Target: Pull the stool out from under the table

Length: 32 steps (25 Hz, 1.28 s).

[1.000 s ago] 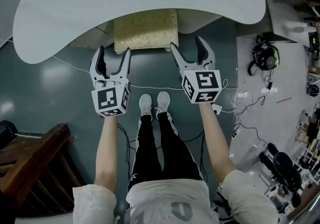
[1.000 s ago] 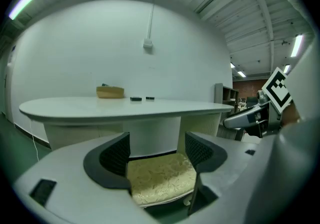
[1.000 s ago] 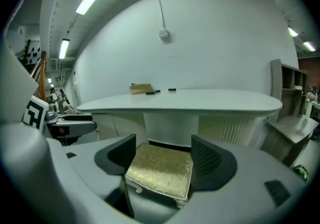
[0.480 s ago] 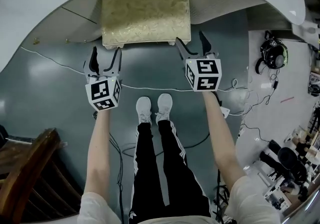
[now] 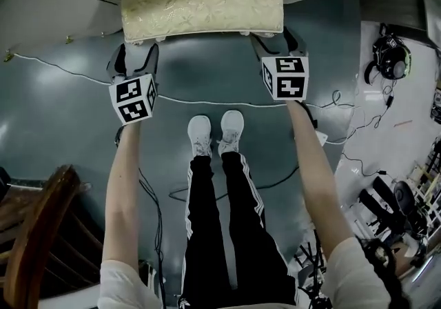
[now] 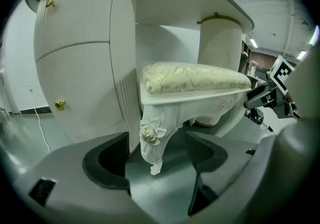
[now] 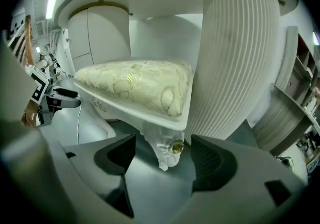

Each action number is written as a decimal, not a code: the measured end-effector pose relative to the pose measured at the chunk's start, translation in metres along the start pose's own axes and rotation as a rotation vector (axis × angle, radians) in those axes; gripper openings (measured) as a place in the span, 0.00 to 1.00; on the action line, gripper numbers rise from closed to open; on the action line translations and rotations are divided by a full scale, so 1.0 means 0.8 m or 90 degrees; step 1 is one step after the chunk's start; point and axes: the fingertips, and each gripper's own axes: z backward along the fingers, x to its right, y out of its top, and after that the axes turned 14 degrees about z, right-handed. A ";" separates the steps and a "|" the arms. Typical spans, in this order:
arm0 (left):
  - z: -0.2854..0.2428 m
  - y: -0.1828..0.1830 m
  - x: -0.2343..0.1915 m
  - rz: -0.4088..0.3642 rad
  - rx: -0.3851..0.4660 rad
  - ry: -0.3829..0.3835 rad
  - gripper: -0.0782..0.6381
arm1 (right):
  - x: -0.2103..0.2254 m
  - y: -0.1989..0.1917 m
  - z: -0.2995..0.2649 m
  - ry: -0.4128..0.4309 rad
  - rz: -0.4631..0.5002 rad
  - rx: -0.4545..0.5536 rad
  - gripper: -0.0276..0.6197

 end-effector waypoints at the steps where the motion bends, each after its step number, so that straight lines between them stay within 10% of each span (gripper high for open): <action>1: -0.008 -0.003 -0.003 0.003 -0.003 0.003 0.57 | 0.002 -0.006 -0.007 0.000 -0.005 -0.006 0.56; 32: -0.071 -0.015 -0.007 -0.088 -0.092 -0.026 0.50 | 0.002 -0.035 -0.071 0.006 0.035 -0.097 0.46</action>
